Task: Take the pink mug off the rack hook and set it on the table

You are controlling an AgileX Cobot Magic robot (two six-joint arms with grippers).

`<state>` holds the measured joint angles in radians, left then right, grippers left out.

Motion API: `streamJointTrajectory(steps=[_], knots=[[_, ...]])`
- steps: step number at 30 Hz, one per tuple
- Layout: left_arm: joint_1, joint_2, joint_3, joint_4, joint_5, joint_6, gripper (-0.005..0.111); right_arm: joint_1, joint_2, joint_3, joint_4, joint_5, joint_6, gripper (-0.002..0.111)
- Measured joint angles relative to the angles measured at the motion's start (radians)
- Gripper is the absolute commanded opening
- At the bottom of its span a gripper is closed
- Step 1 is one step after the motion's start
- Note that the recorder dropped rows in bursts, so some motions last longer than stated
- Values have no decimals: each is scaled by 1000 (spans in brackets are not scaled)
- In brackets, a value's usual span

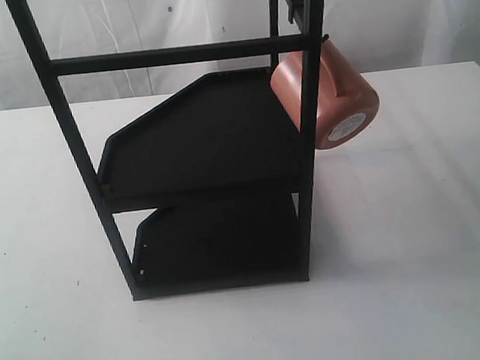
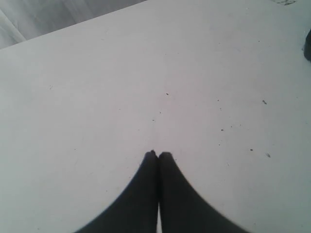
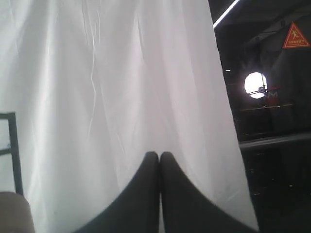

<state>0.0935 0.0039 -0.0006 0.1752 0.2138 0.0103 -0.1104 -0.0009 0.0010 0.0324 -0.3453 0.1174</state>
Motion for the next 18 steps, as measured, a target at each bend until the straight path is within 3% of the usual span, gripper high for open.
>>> streamJointTrajectory(steps=[3,8,18], knots=[[0,0,0,0,0,0,0,0,0,-1,15,-3,105,0],[0,0,0,0,0,0,0,0,19,-83,16,148,178,0],[0,0,0,0,0,0,0,18,458,-406,-66,576,-87,0]])
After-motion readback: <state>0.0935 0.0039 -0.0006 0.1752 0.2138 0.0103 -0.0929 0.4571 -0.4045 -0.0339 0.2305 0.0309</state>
